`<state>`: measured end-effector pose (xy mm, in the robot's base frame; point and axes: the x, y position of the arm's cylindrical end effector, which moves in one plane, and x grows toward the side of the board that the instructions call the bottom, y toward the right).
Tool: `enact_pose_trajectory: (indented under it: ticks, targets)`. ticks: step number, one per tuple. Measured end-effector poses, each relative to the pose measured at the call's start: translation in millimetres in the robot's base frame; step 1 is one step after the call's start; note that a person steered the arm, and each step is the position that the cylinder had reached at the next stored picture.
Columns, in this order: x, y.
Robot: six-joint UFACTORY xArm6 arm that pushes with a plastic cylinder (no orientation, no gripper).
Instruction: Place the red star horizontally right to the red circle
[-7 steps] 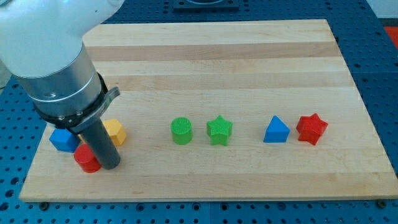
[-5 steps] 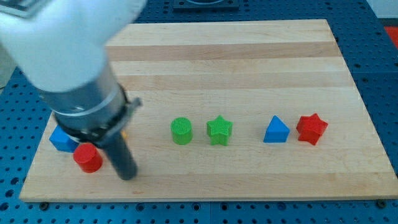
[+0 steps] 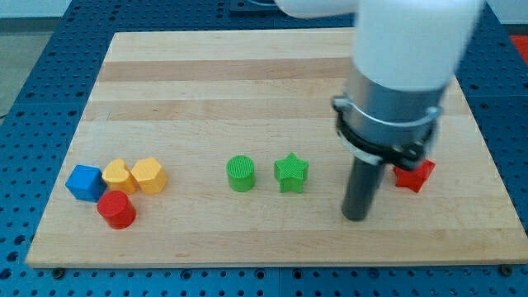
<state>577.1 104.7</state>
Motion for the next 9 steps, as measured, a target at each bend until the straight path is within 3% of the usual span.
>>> enact_pose_trajectory:
  ticks: [1, 2, 3, 5, 6, 8, 9]
  targets:
    - [32.1, 91.0]
    - [-4.6, 185.6]
    - [-66.7, 184.3]
    - [-70.0, 67.4]
    - [-33.4, 32.4]
    - [-14.5, 21.6]
    - [-15.2, -60.8]
